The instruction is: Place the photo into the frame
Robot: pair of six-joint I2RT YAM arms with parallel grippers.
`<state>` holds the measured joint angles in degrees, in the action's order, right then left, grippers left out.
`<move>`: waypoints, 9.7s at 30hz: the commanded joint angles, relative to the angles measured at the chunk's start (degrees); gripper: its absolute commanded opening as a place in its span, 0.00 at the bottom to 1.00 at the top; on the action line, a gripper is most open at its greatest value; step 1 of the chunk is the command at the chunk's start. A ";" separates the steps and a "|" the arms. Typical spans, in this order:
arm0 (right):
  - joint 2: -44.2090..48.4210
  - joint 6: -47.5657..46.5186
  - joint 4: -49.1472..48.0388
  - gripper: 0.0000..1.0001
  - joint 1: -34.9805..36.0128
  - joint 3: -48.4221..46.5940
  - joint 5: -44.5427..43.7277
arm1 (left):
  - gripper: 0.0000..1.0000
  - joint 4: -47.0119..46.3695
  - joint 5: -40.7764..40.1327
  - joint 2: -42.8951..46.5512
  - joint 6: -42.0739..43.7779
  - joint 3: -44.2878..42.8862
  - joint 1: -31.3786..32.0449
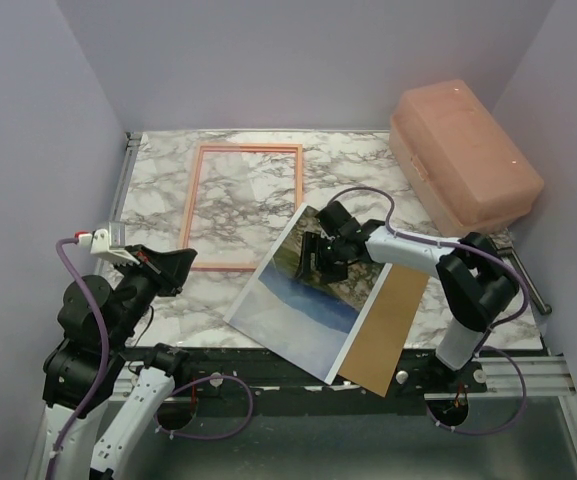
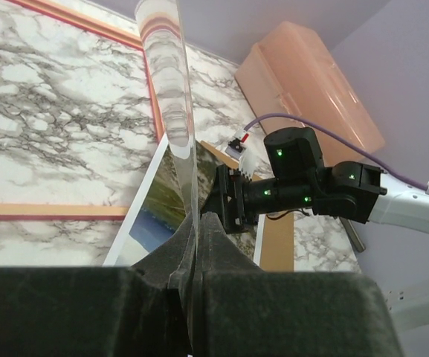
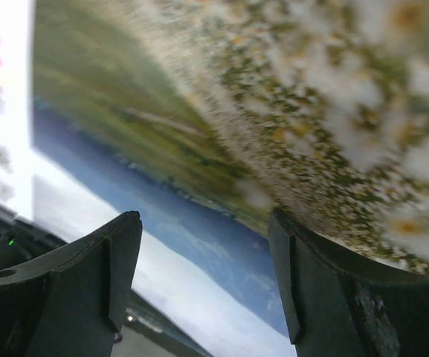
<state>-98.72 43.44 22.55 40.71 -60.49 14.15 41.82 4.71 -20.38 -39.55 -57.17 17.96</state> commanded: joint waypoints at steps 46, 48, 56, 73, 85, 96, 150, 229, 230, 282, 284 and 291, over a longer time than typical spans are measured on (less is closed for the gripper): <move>-10.22 -3.11 8.51 0.53 -4.91 -27.16 1.87 | 0.00 1.67 -6.35 4.44 0.56 -13.61 -0.38; -15.43 -3.34 9.60 0.42 -3.93 -33.75 2.59 | 0.00 1.71 -7.09 5.49 0.45 -13.88 -0.36; -35.83 -6.07 22.21 0.07 0.59 -61.04 1.30 | 0.00 5.25 -8.58 7.12 0.26 -13.50 -0.38; -29.44 -10.02 32.99 0.00 4.73 -48.59 -15.52 | 0.00 6.46 -6.27 7.80 -0.70 -8.21 -0.37; -21.72 -9.78 32.30 0.00 4.56 -35.22 -24.75 | 0.00 6.20 -2.98 8.01 -1.41 -4.87 -0.38; -16.16 -9.37 26.89 0.00 -0.41 -18.67 -26.14 | 0.00 3.79 3.20 6.44 -2.87 -1.94 -0.38; 37.45 35.75 -64.73 0.94 -32.27 27.69 59.22 | 0.00 -39.74 24.69 10.08 -29.71 31.63 -0.38; 41.85 -11.14 27.41 0.01 -31.13 -21.64 -1.43 | 0.73 -31.02 19.06 -56.53 -16.49 18.28 23.29; 41.99 -11.41 27.72 0.00 -31.13 -21.85 -1.92 | 0.73 -31.69 19.40 -58.45 -16.56 16.31 24.68; 40.88 -14.47 31.36 0.00 -31.13 -18.45 -4.28 | 0.78 -25.77 22.15 -73.84 -6.62 1.15 27.56; 40.94 -14.52 31.47 0.00 -31.15 -18.52 -4.42 | 0.81 -22.79 18.15 -72.43 -4.31 -0.30 27.27; 41.15 -14.72 31.42 0.01 -31.13 -17.61 -4.23 | 0.83 -16.98 7.45 -66.27 3.03 -3.89 23.71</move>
<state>-58.39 29.82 53.52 9.43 -77.30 10.72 22.92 17.47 -92.03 -41.69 -57.28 43.13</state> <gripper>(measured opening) 0.044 0.831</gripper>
